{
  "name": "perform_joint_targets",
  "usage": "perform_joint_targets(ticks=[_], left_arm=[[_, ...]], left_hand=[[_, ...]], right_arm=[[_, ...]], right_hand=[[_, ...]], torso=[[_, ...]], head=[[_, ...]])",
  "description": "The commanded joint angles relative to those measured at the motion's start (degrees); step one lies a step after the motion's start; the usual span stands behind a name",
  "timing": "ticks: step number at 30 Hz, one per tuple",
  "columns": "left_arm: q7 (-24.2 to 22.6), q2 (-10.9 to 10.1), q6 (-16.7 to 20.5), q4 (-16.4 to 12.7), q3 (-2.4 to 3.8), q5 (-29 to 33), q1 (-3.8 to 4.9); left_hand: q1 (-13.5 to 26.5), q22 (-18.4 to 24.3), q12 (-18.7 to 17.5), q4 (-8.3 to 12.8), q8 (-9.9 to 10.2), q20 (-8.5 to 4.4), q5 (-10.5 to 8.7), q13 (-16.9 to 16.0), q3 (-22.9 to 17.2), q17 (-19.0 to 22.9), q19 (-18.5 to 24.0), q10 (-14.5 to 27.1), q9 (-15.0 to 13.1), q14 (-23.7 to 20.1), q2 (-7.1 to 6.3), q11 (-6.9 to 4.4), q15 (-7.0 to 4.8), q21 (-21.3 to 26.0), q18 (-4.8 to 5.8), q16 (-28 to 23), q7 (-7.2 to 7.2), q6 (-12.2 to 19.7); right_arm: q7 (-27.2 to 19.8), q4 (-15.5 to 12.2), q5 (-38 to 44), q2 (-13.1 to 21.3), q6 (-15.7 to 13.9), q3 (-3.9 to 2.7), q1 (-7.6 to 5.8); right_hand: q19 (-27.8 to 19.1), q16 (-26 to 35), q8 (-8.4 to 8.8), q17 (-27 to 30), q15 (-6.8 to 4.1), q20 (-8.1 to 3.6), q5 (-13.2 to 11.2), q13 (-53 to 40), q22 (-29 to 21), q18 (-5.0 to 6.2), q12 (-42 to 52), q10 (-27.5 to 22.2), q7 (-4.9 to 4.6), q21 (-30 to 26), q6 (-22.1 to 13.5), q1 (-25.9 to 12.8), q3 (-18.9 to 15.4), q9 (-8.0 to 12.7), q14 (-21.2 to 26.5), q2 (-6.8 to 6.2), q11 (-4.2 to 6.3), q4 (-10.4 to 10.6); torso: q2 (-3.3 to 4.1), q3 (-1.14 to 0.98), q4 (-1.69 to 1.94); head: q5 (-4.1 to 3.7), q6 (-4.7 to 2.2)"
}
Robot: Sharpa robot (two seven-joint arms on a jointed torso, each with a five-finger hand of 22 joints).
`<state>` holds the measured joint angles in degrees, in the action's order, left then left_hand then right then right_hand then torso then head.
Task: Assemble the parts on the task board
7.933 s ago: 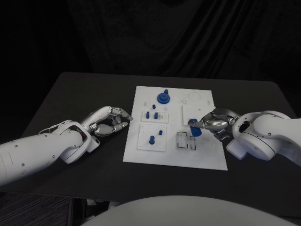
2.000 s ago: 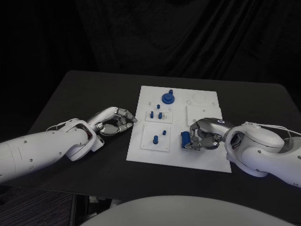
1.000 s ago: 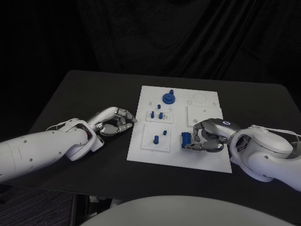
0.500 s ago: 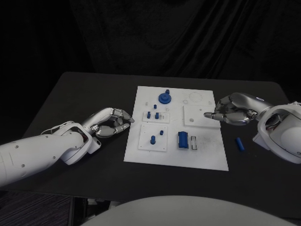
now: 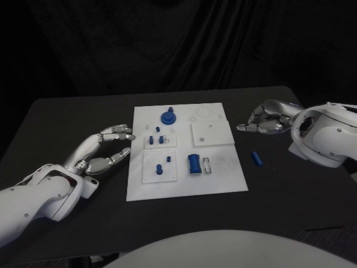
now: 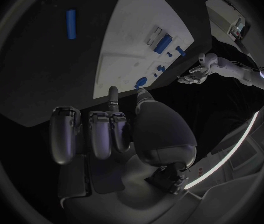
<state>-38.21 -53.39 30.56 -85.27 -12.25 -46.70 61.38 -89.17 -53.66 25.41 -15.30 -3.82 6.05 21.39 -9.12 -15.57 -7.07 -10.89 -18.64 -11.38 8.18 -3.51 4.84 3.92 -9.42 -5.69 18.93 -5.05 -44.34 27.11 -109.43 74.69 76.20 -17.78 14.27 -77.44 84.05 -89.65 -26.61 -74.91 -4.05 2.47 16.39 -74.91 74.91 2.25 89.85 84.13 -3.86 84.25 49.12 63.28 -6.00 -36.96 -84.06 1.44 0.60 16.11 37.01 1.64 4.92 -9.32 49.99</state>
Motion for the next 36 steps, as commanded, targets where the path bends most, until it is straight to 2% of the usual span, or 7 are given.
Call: perform_joint_targets(ticks=[1,6,10,18,24,30,36], left_arm=[[-9.4,0.3,-0.3,-0.3,0.09,4.6,0.63],[-10.1,0.7,-1.1,-0.5,0.09,5.2,1.08],[-10.4,0.9,-1.4,-0.6,0.09,5.4,1.22],[-10.6,0.6,-1.8,-0.6,0.09,5.5,1.29],[-10.5,0.4,-2.3,-0.5,0.08,5.5,1.3],[-10.6,0.5,-2.9,-0.2,0.08,6.5,1.3],[-10.5,0.4,-3.4,0.0,0.08,6.9,1.29]], left_hand=[[-0.2,9.6,-1.7,-0.9,0.1,0.1,-0.53,2.4,2.4,3.4,2.5,3.8,1.4,-3.6,0.94,-1.36,-1.19,4.3,-1.57,-6.1,0.47,1.0],[-2.3,17.9,-2.7,-0.5,0.2,1.4,0.61,5.1,4.7,5.4,4.3,6.5,3.5,-4.9,1.97,-2.33,-2.12,6.8,-3.62,-9.7,1.21,2.9],[-3.3,19.7,-2.8,-0.2,0.3,1.93,1.34,5.8,5.2,5.6,4.9,7.3,4.1,-5.3,2.29,-2.61,-2.31,6.8,-4.26,-10.8,1.37,3.3],[-4.1,21.4,-2.9,0.2,0.3,2.09,2.7,6.1,5.6,5.7,5.4,8.0,4.6,-5.5,2.6,-2.84,-2.5,6.9,-4.61,-11.6,1.57,4.0],[-4.4,21.8,-2.9,0.4,0.3,2.47,3.44,6.2,5.8,5.7,5.4,8.3,4.9,-5.5,2.87,-2.72,-2.34,6.9,-4.61,-11.8,1.49,3.9],[-4.8,21.8,-3.0,0.6,0.3,3.56,3.94,6.2,6.0,5.7,5.2,8.7,5.1,-5.2,3.12,-2.48,-1.84,6.8,-4.55,-11.6,1.35,3.9],[-4.9,21.8,-3.0,0.7,0.3,3.9,4.06,6.2,6.0,5.7,5.1,8.8,5.2,-5.1,3.17,-2.44,-1.73,6.8,-4.54,-11.6,1.31,4.0]], right_arm=[[5.5,0.0,4.6,0.7,2.9,-0.02,-0.12],[9.3,0.3,11.2,1.6,7.7,0.0,-0.09],[10.8,1.0,13.4,1.9,10.3,0.01,0.36],[11.6,1.8,14.5,1.2,11.0,0.02,1.97],[11.8,2.2,14.7,0.7,10.6,0.02,3.15],[11.8,2.8,14.7,0.1,10.1,0.03,4.48],[11.8,3.4,14.7,-0.5,9.6,0.03,5.76]], right_hand=[[3.2,-0.3,0.9,-15.1,0.4,0.26,-0.1,-15.1,13.2,-0.82,0.2,5.9,-0.03,0.4,0.7,2.2,-0.4,0.7,-5.9,-0.47,-0.39,-0.5],[3.3,-0.3,1.81,-15.1,0.44,0.28,-0.1,-15.1,13.3,-0.86,0.2,5.9,-0.13,0.5,1.1,4.8,-0.6,1.7,-5.9,-1.48,-0.45,-1.1],[3.3,-0.3,1.99,-15.1,0.45,0.3,-0.1,-15.1,13.3,-0.86,0.2,5.9,-0.12,0.5,1.4,5.7,-0.5,1.9,-5.9,-1.53,-0.44,-1.4],[3.3,-0.3,2.02,-15.1,0.43,0.29,-0.1,-15.1,13.3,-0.87,0.2,5.9,-0.06,0.6,1.8,6.5,-0.4,2.1,-5.9,-1.55,-0.41,-1.6],[3.4,-0.3,2.0,-15.1,0.42,0.29,-0.1,-15.1,13.4,-0.94,0.2,5.9,-0.05,0.8,1.9,6.6,-0.4,2.1,-5.9,-1.57,-0.39,-1.7],[3.4,-0.3,1.99,-15.1,0.41,0.28,-0.1,-15.1,13.4,-0.94,0.2,5.9,-0.06,0.8,2.0,6.6,-0.5,2.1,-5.9,-1.59,-0.39,-1.6],[3.4,-0.3,2.18,-15.1,0.42,0.28,-0.2,-15.1,13.3,-0.92,0.2,5.9,-0.14,0.8,1.8,6.2,-0.8,2.2,-5.9,-1.67,-0.44,-1.2]], torso=[[-0.06,0.08,-0.2],[-0.24,0.04,-0.31],[-0.46,-0.06,-0.53],[-1.01,-0.45,-1.58],[-1.23,-0.52,-1.71],[-1.24,-0.83,-1.8],[-1.15,-0.55,-1.48]], head=[[-3.65,0.01],[-5.67,0.01],[-6.24,0.01],[-5.56,0.01],[-5.18,0.01],[-5.07,0.01],[-5.3,0.01]])
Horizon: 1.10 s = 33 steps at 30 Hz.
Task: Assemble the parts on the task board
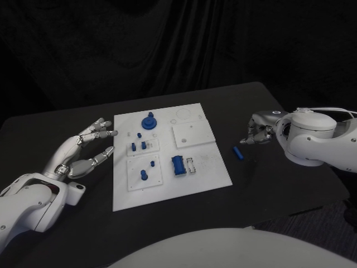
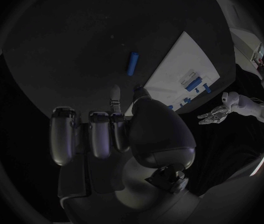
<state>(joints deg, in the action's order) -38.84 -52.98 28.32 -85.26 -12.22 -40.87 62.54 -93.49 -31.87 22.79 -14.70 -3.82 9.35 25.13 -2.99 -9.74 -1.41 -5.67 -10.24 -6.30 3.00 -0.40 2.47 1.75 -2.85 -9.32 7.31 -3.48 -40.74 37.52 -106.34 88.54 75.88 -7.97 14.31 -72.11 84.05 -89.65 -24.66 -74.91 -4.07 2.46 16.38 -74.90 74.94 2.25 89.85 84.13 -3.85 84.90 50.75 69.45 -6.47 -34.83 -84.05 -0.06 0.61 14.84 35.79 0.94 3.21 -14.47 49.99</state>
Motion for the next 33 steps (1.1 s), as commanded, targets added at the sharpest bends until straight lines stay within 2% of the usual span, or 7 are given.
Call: perform_joint_targets(ticks=[1,4,7,15,22,28,33], left_arm=[[-9.8,0.0,-1.2,0.0,0.05,1.1,0.13],[-9.7,-0.1,-1.3,0.1,0.05,1.1,0.13],[-9.6,-0.1,-1.6,0.2,0.05,1.1,0.13],[-9.3,-0.1,-2.2,0.5,0.04,1.2,0.11],[-8.8,-0.2,-2.7,0.7,0.04,1.2,0.11],[-8.4,-0.3,-3.0,0.8,0.04,1.2,0.1],[-8.1,-0.3,-3.2,1.0,0.04,1.2,0.1]], left_hand=[[-0.6,0.1,-0.4,0.2,0.3,0.72,0.36,0.1,0.2,0.0,-0.1,0.5,0.2,0.1,0.1,-0.03,0.5,0.2,-0.91,0.0,-0.28,0.4],[-0.6,0.0,-0.5,0.2,0.3,0.85,0.4,0.1,0.2,0.0,-0.2,0.6,0.2,0.1,0.12,0.0,0.58,0.2,-0.91,0.1,-0.31,0.4],[-0.7,-0.3,-0.3,0.3,0.2,1.21,0.48,0.1,0.3,0.0,-0.4,0.6,0.2,0.4,0.24,0.2,0.85,0.1,-0.95,0.3,-0.45,-0.1],[-0.9,-0.6,-0.1,0.5,0.2,1.86,0.52,0.1,0.4,-0.1,-0.8,0.8,0.4,0.7,0.39,0.49,1.31,0.0,-0.99,0.6,-0.66,0.0],[-1.0,-0.9,-0.1,0.7,0.3,2.04,0.56,0.1,0.5,-0.1,-1.1,0.8,0.5,0.9,0.45,0.73,1.53,-0.1,-1.05,0.7,-0.79,0.3],[-1.1,-3.4,0.5,0.9,0.2,2.45,0.58,0.0,0.7,-0.2,-2.6,0.7,0.8,1.4,0.65,1.26,2.12,-0.6,-1.17,1.2,-1.05,0.5],[-1.1,-4.6,0.9,1.0,0.2,2.63,0.59,0.0,0.7,-0.3,-3.5,0.5,0.8,1.7,0.76,1.59,2.36,-0.9,-1.18,1.4,-1.22,0.4]], right_arm=[[1.4,0.4,0.9,-0.3,-0.3,-0.01,0.57],[1.4,0.8,0.9,-0.6,-0.4,-0.01,0.94],[1.4,1.0,0.9,-1.0,-0.5,-0.01,1.31],[0.8,1.9,1.0,-2.4,-1.5,-0.01,2.85],[0.4,2.7,2.7,-3.9,-2.0,-0.01,4.0],[0.8,3.2,3.3,-4.6,-1.3,-0.01,4.62],[1.1,3.6,3.7,-5.0,-1.0,-0.01,5.25]], right_hand=[[3.4,-0.3,0.4,-15.1,0.46,0.29,-0.2,-15.1,13.3,-0.91,0.2,5.9,-0.2,0.0,-0.1,-0.2,-0.5,0.1,-5.9,-0.22,-0.48,0.3],[3.4,-0.3,0.54,-15.1,0.48,0.3,-0.2,-15.1,13.3,-0.9,0.2,5.9,-0.25,0.0,-0.2,-0.3,-0.6,0.2,-5.9,-0.25,-0.52,0.5],[3.3,-0.3,0.62,-15.1,0.5,0.31,-0.2,-15.1,13.3,-0.89,0.2,5.9,-0.28,0.0,-0.3,-0.5,-0.7,0.2,-5.9,-0.28,-0.54,0.7],[3.3,-0.3,0.37,-15.1,0.52,0.34,-0.1,-15.1,13.3,-0.89,0.2,5.9,-0.19,0.0,0.1,-0.3,-1.0,0.1,-5.9,-0.69,-0.52,0.7],[3.1,-0.3,0.36,-15.1,0.58,0.37,-0.1,-15.1,13.1,-0.78,0.2,5.9,-0.38,-0.4,-0.8,-0.3,-1.3,-0.3,-5.9,-1.34,-0.63,0.8],[2.7,-0.3,-0.14,-15.1,0.63,0.43,-0.1,-15.1,12.8,-0.59,0.2,5.9,-0.44,-1.2,-1.3,-0.8,-1.5,-0.9,-5.9,-1.43,-0.72,1.3],[2.7,-0.3,-0.36,-15.1,0.64,0.44,-0.1,-15.1,12.8,-0.56,0.2,5.9,-0.43,-1.3,-1.4,-0.8,-1.5,-1.1,-5.9,-1.37,-0.71,1.4]], torso=[[0.09,0.21,0.22],[0.14,0.33,0.16],[0.21,0.36,0.04],[0.07,0.29,0.15],[0.01,0.25,0.06],[-0.07,0.31,-0.02],[-0.04,0.24,0.06]], head=[[-0.12,0.01],[-0.03,0.01],[0.02,0.01],[-0.2,0.01],[0.53,0.01],[0.76,0.01],[0.63,0.01]])
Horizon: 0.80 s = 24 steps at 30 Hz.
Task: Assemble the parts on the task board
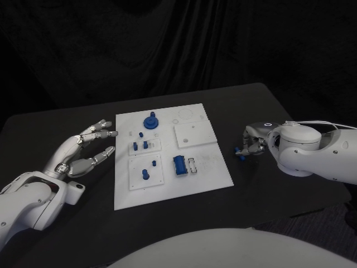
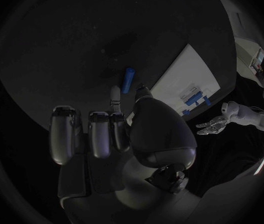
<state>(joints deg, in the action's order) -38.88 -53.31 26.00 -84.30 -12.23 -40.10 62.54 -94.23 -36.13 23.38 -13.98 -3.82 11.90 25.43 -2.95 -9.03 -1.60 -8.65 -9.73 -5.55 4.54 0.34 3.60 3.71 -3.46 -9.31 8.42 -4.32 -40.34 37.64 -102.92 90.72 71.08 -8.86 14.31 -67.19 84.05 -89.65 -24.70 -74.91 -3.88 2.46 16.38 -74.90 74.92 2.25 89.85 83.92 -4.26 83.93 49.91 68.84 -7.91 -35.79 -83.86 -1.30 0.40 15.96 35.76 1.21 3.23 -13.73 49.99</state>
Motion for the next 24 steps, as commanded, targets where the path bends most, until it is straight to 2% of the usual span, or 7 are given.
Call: perform_joint_targets(ticks=[1,8,11,14,20,24], left_arm=[[-8.0,0.0,-0.9,0.1,0.05,0.4,0.1],[-7.5,0.1,-1.2,0.3,0.05,0.4,0.09],[-7.3,0.1,-1.3,0.3,0.05,0.4,0.08],[-7.1,0.1,-1.5,0.4,0.04,0.4,0.07],[-6.6,0.3,-2.2,0.7,0.04,0.4,0.05],[-6.3,0.4,-2.6,0.9,0.04,0.4,0.04]], left_hand=[[-0.4,-0.5,0.4,0.3,0.2,0.13,0.3,-0.1,0.0,-0.1,-0.7,0.0,0.1,0.2,0.05,0.52,0.47,-0.3,-1.19,0.4,-0.43,0.0],[-0.4,-1.5,1.0,0.4,0.0,0.4,0.31,-0.1,0.1,-0.2,-1.8,-0.3,0.0,0.6,0.2,1.0,0.8,-0.6,-1.17,0.8,-0.84,-1.0],[-0.4,-1.9,1.4,0.5,-0.1,0.57,0.39,-0.2,0.1,-0.2,-2.3,-0.6,0.0,0.8,0.29,1.31,1.02,-0.8,-1.15,0.9,-1.09,-1.5],[-0.4,-2.1,1.6,0.5,-0.1,0.68,0.42,-0.2,0.1,-0.2,-2.5,-0.7,0.0,0.9,0.34,1.47,1.13,-0.8,-1.14,1.0,-1.19,-1.6],[-0.5,-3.1,2.3,0.7,-0.1,1.18,0.57,-0.2,0.1,-0.3,-3.5,-1.2,0.0,1.3,0.55,2.11,1.63,-1.1,-1.09,1.4,-1.57,-2.1],[-0.5,-4.1,2.9,0.8,-0.3,1.7,0.72,-0.3,0.0,-0.4,-4.6,-1.7,0.0,1.7,0.73,2.58,2.02,-1.5,-1.08,1.9,-1.93,-2.8]], right_arm=[[1.0,0.2,1.7,-0.3,0.0,0.0,0.45],[1.1,0.9,2.3,-1.1,0.3,0.0,1.23],[1.0,1.3,2.4,-1.5,0.5,0.0,1.35],[0.9,1.5,2.4,-1.9,0.3,-0.01,1.41],[0.3,2.4,2.5,-3.0,0.0,-0.01,1.47],[0.0,2.8,2.5,-3.5,-0.1,-0.01,1.52]], right_hand=[[2.7,-0.3,-0.43,-15.1,0.45,0.45,-0.1,-15.1,12.8,-0.55,0.2,6.1,-0.01,-0.3,-0.6,-0.1,0.0,-0.2,-6.1,-0.11,-0.49,0.2],[2.5,-0.3,-1.76,-15.1,0.37,0.41,-0.1,-15.1,12.7,-0.47,0.2,6.1,0.13,-0.7,-0.9,1.8,0.6,-1.6,-6.1,0.4,-0.39,-0.9],[2.4,-0.3,-1.89,-15.1,0.36,0.4,-0.1,-15.1,12.6,-0.42,0.2,6.1,0.13,-0.9,-1.0,2.1,0.7,-1.8,-6.1,0.57,-0.38,-1.1],[2.4,-0.3,-1.93,-15.1,0.37,0.4,-0.1,-15.1,12.6,-0.39,0.2,6.1,0.1,-1.0,-1.2,2.3,0.8,-1.9,-6.1,0.77,-0.4,-1.2],[2.3,-0.3,-1.96,-15.1,0.39,0.4,0.0,-15.1,12.6,-0.37,0.2,6.1,0.07,-1.1,-1.4,2.8,1.0,-2.0,-6.1,1.36,-0.43,-1.5],[2.3,-0.3,-1.79,-15.1,0.37,0.4,0.0,-15.1,12.5,-0.35,0.2,6.1,0.13,-1.2,-1.3,3.7,1.5,-1.8,-6.1,2.33,-0.4,-2.1]], torso=[[-0.01,-0.03,0.04],[-0.03,0.15,0.26],[0.02,0.19,0.12],[0.01,0.17,-0.06],[0.0,0.12,0.13],[-0.02,0.06,0.13]], head=[[-0.09,0.01],[0.04,0.01],[0.32,0.01],[0.56,0.01],[0.33,0.01],[0.39,0.01]])
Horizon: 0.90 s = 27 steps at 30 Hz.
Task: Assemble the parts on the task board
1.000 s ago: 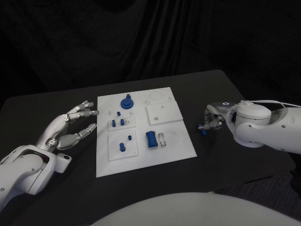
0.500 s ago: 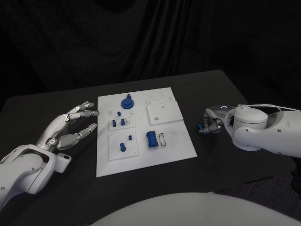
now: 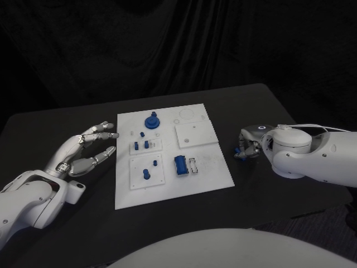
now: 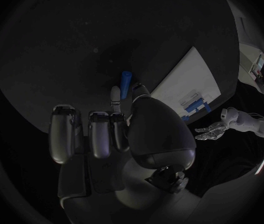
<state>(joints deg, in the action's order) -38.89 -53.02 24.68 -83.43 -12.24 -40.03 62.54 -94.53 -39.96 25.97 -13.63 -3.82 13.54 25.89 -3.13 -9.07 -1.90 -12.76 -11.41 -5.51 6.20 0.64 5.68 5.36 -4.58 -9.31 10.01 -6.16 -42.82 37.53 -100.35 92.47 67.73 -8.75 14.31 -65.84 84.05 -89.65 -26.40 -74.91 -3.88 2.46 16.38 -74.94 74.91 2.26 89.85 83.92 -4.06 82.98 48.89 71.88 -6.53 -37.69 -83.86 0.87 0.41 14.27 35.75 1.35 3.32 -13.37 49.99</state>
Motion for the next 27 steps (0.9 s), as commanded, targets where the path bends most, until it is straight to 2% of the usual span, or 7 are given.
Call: perform_joint_targets(ticks=[1,6,10,21,25,26,27], left_arm=[[-6.2,0.2,-1.4,0.0,0.06,0.3,0.03],[-5.9,0.2,-1.8,0.1,0.06,0.3,0.02],[-5.8,0.2,-1.9,0.2,0.06,0.3,0.01],[-5.5,0.3,-2.4,0.3,0.06,0.3,-0.01],[-5.4,0.3,-2.6,0.3,0.06,0.3,-0.02],[-5.3,0.3,-2.6,0.3,0.06,0.3,-0.02],[-5.3,0.3,-2.7,0.3,0.06,0.3,-0.02]], left_hand=[[-0.2,-0.3,0.4,0.5,-0.3,0.11,0.29,-0.1,0.0,-0.1,-0.6,-0.1,0.0,0.1,0.45,0.58,0.42,-0.4,-1.08,0.3,-0.14,-0.4],[-0.2,-1.0,1.5,0.6,-0.6,0.59,0.72,-0.2,-0.2,-0.2,-1.6,-1.1,-0.1,0.6,0.63,1.28,1.02,-0.7,-1.09,0.9,-0.6,-1.1],[-0.3,-1.3,1.6,0.6,-0.6,0.67,0.9,-0.2,-0.3,-0.2,-1.9,-1.3,-0.1,0.8,0.65,1.41,1.13,-0.8,-1.1,1.1,-0.64,-1.1],[-0.3,-1.9,2.1,0.8,-0.5,1.21,1.5,-0.2,-0.6,-0.3,-3.3,-1.8,0.0,1.7,0.74,1.99,1.68,-1.3,-1.11,2.0,-0.83,-1.1],[-0.3,-1.8,2.3,0.8,-0.4,1.42,1.72,-0.2,-0.7,-0.4,-3.8,-2.0,0.1,2.1,0.76,2.18,1.87,-1.5,-1.12,2.3,-0.91,-1.1],[-0.3,-1.8,2.4,0.8,-0.4,1.49,1.8,-0.2,-0.7,-0.4,-4.0,-2.1,0.1,2.3,0.79,2.28,1.95,-1.6,-1.12,2.5,-0.92,-1.1],[-0.3,-1.8,2.4,0.8,-0.4,1.49,1.8,-0.2,-0.7,-0.4,-4.0,-2.1,0.1,2.3,0.79,2.28,1.95,-1.6,-1.12,2.5,-0.92,-1.1]], right_arm=[[0.1,0.4,0.7,-0.3,-0.2,-0.01,0.19],[0.4,1.1,0.7,-0.8,0.6,-0.02,0.26],[0.5,1.5,0.0,-1.2,1.6,-0.02,0.3],[0.7,2.1,-1.2,-1.8,3.9,-0.02,0.39],[0.7,2.2,-1.4,-1.9,4.7,-0.02,0.4],[0.7,2.2,-1.4,-1.9,4.7,-0.02,0.4],[0.7,2.2,-1.5,-1.9,4.8,-0.02,0.4]], right_hand=[[2.3,-0.3,-0.01,-15.1,0.35,0.39,0.0,-15.1,12.6,-0.36,0.1,6.1,-0.04,-0.3,-0.2,0.9,0.3,0.1,-6.1,0.48,-0.37,-0.6],[2.2,-0.3,0.57,-15.1,0.26,0.32,0.0,-15.1,12.5,-0.32,0.1,6.1,0.1,-0.4,0.4,1.4,0.7,0.7,-6.1,1.44,-0.25,-1.0],[2.2,-0.3,2.14,-15.1,0.14,0.19,0.0,-15.1,12.5,-0.29,0.1,6.1,0.2,-0.6,1.4,2.1,1.0,1.9,-6.1,2.36,-0.13,-1.7],[2.0,-0.3,6.0,-15.1,0.3,0.27,-0.1,-15.1,12.4,-0.22,0.1,6.1,-0.16,-1.0,2.6,2.4,0.7,4.8,-6.1,2.45,-0.4,-3.1],[1.8,-0.3,7.81,-15.1,0.55,0.47,-0.1,-15.1,12.2,-0.13,0.1,6.1,-0.53,-1.4,2.7,2.3,0.5,6.2,-6.1,2.36,-0.72,-3.6],[1.5,-0.3,9.32,-15.1,0.84,0.7,-0.1,-15.1,12.0,0.01,0.1,6.1,-0.95,-2.0,2.4,2.3,0.3,7.2,-6.1,2.32,-1.06,-4.0],[1.5,-0.3,9.32,-15.1,0.84,0.7,-0.1,-15.1,12.0,0.01,0.1,6.1,-0.95,-2.0,2.4,2.3,0.3,7.2,-6.1,2.32,-1.06,-4.0]], torso=[[-0.01,-0.08,0.04],[-0.01,-0.12,-0.07],[-0.03,-0.06,-0.04],[-0.04,-0.1,-0.02],[-0.03,-0.1,-0.09],[-0.04,-0.1,-0.12],[-0.05,-0.1,-0.12]], head=[[0.05,0.01],[0.34,0.01],[0.46,0.01],[0.54,0.01],[0.7,0.01],[0.78,0.01],[0.81,0.01]])
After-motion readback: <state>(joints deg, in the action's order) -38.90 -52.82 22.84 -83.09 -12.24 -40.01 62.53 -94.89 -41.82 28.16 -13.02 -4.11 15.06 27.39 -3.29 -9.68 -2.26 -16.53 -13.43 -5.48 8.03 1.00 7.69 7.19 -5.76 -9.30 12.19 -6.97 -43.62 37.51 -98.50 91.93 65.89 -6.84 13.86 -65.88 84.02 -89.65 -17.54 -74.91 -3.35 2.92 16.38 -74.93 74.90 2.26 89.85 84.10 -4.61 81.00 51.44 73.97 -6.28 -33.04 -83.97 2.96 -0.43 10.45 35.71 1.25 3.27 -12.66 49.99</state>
